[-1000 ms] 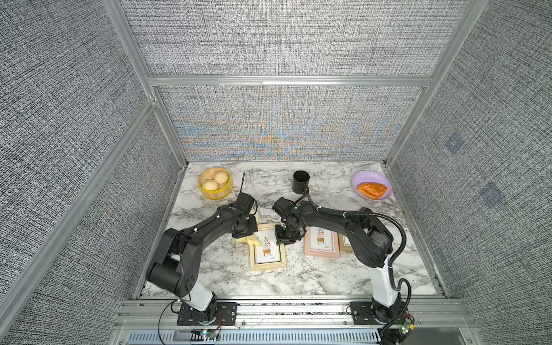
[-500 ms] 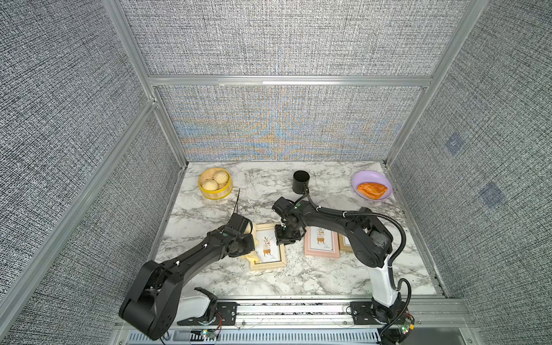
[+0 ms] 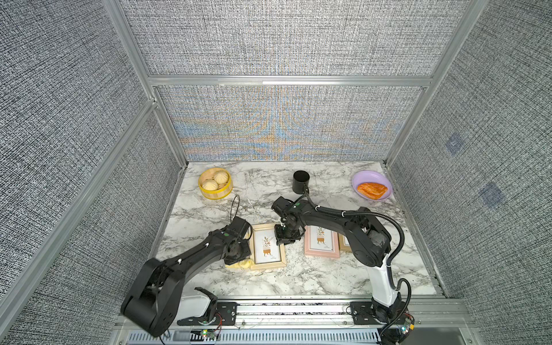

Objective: Wipe the picture frame with a cloth
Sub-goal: Wipe the dirt from the picture frame.

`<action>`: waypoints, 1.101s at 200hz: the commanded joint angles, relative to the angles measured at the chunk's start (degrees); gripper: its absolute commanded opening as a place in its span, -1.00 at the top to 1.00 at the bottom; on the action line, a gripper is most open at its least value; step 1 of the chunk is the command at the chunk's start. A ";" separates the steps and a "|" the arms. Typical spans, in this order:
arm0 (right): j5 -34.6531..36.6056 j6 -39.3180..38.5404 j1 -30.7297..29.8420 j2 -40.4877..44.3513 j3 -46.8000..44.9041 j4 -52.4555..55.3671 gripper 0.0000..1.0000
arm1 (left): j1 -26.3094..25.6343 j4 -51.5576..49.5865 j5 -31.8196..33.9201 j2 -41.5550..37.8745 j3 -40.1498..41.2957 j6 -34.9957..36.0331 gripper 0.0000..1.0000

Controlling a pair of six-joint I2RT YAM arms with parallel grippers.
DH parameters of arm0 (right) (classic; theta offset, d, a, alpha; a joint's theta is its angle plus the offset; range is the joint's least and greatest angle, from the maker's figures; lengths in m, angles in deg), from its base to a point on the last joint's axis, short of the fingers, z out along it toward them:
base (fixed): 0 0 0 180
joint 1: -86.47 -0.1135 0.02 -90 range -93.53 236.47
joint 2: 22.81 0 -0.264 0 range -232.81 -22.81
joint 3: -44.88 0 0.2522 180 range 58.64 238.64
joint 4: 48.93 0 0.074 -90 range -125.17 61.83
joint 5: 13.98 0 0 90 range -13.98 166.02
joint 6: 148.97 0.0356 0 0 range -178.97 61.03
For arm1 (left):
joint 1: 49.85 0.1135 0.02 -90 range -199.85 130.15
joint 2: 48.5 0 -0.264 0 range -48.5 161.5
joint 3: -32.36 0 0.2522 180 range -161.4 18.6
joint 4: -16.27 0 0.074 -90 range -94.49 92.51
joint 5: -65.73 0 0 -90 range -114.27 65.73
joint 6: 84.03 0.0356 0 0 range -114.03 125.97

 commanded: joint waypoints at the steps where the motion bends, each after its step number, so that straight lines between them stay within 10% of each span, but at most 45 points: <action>1: 8.30 -0.26 0.05 -1.89 -1.10 3.62 0.95 | 1.33 2.59 0.54 7.19 -7.13 6.40 1.00; 50: 8.79 -0.71 0.13 -2.36 -0.64 3.36 0.95 | 1.43 0.52 -0.46 9.57 -15.76 7.81 1.00; 174: 8.01 0.05 0.25 -1.69 -1.95 2.22 0.95 | -6.34 -0.59 -5.64 -6.28 6.33 -5.14 1.00; 220: 7.80 -0.34 0.31 -2.65 -0.18 2.89 0.95 | -2.24 0.77 0.46 2.01 -3.86 1.33 1.00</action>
